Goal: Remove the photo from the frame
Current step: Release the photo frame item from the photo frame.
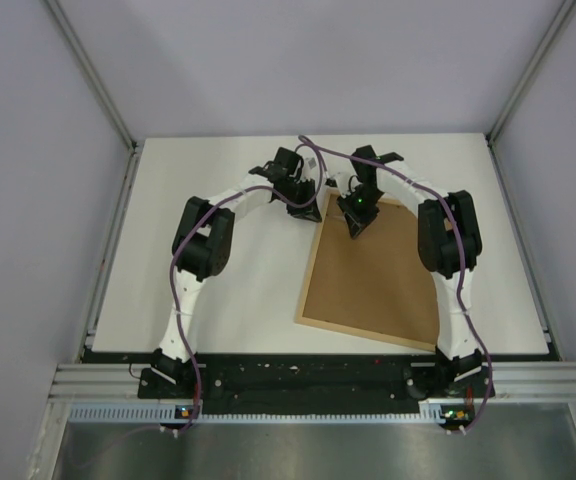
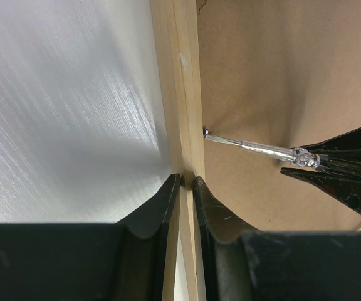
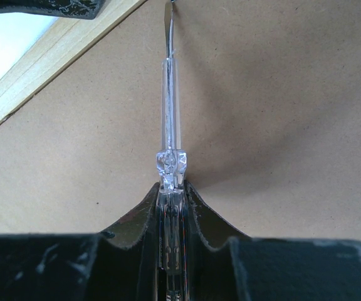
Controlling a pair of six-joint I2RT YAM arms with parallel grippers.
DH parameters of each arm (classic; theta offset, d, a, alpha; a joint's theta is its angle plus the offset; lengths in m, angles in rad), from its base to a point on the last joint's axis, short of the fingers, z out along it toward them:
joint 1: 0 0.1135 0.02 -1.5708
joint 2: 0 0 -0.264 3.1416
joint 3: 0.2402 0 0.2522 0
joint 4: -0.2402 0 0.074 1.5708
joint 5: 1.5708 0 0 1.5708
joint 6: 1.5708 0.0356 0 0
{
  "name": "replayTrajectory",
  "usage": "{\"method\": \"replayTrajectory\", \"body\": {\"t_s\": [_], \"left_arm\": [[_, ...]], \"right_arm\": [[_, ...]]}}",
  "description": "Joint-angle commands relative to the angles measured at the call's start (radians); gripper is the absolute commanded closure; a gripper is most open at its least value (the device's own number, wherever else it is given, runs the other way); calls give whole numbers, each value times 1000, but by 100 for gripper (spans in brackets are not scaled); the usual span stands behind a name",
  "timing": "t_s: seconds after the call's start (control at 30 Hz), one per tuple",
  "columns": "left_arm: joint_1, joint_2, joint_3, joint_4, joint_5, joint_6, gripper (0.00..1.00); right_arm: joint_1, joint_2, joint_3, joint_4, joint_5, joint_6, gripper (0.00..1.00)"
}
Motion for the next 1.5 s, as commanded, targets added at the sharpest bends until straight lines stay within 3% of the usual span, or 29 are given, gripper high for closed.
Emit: {"method": "replayTrajectory", "body": {"t_s": [0.0, 0.47, 0.77, 1.1, 1.33, 1.47], "left_arm": [[-31, 7, 27, -1, 18, 17, 81], [-35, 9, 24, -2, 25, 19, 83], [-43, 16, 22, -7, 36, 28, 84], [-55, 21, 22, -13, 38, 39, 85], [-58, 24, 27, -16, 30, 42, 85], [-58, 23, 27, -19, 25, 42, 85]], "right_arm": [[2, -33, -16, 40, 68, 2, 100], [1, 28, 2, 89, 25, 7, 100], [-19, 42, -93, 206, -81, -16, 100], [-32, 93, -62, 218, -159, -17, 100], [-16, 102, -59, 189, -127, -47, 100], [-35, 52, -99, 218, -73, 15, 100]]}}
